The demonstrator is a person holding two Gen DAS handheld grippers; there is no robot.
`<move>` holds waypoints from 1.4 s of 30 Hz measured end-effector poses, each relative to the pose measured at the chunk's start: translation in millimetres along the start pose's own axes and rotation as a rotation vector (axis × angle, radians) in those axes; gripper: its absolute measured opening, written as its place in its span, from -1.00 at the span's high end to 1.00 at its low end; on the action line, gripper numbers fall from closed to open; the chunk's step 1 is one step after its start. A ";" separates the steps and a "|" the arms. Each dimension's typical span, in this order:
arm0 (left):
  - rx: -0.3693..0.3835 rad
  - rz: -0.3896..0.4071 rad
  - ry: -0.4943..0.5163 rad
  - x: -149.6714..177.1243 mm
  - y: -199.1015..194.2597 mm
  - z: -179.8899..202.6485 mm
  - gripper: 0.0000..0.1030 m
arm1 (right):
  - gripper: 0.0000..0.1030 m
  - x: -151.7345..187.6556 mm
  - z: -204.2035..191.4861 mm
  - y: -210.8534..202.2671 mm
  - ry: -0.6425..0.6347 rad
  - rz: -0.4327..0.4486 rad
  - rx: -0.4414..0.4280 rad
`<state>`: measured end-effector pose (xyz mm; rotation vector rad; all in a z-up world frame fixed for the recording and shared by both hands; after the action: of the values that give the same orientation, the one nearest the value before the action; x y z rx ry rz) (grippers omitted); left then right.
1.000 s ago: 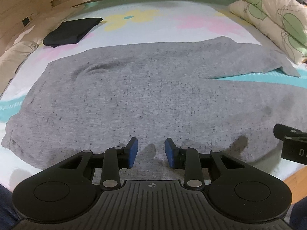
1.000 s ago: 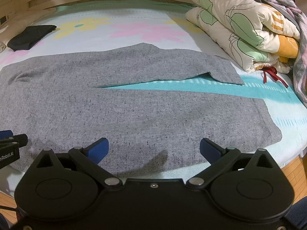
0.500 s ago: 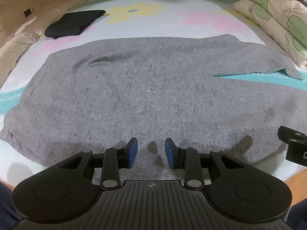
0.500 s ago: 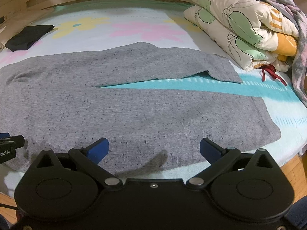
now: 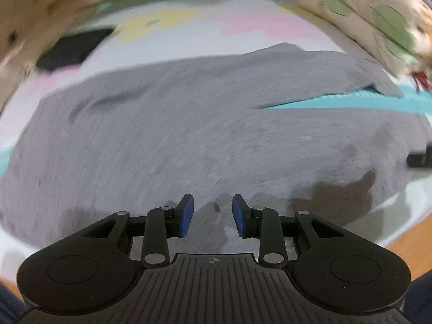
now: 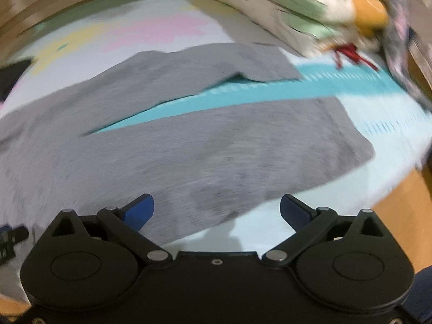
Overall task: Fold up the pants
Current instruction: 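Move the right tool to the pant leg cuff and close on it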
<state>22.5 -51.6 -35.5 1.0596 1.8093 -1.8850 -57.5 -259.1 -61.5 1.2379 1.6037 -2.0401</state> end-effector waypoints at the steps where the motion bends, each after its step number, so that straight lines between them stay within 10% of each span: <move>1: 0.009 0.011 0.036 -1.7 0.4 10.0 0.41 | -0.89 -3.9 11.5 1.4 0.030 -0.007 0.017; 12: 0.076 0.038 0.207 8.5 43.2 66.7 0.38 | -0.59 -19.1 140.4 38.5 0.319 -0.135 0.243; 25: 0.084 0.048 0.128 -1.7 52.6 59.2 0.38 | -0.28 -7.6 167.6 86.1 0.581 -0.205 0.166; 30: 0.101 0.030 0.089 -6.4 50.2 52.5 0.39 | 0.84 -20.8 150.1 86.1 0.480 -0.167 0.134; 38: 0.072 -0.005 0.104 -4.0 57.2 44.7 0.38 | 0.79 -23.7 162.0 88.4 0.422 -0.210 0.224; 42: 0.077 -0.013 0.134 -11.1 49.8 46.7 0.40 | -0.10 -24.4 168.0 81.0 0.449 -0.203 0.297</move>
<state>50.6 -106.4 -67.2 1.2304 1.8316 -1.9486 -65.7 -444.4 -92.9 1.8132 1.7107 -2.3096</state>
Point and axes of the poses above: each gripper's, at about its wrist camera, not at the fingertips, and y roughly the way its jaws point, z to its right, x to its underside, the point moved 3 cm from there along y, roughly the way its jaws point, and after that the axes turned 11 degrees about z, right-handed, at the moved point
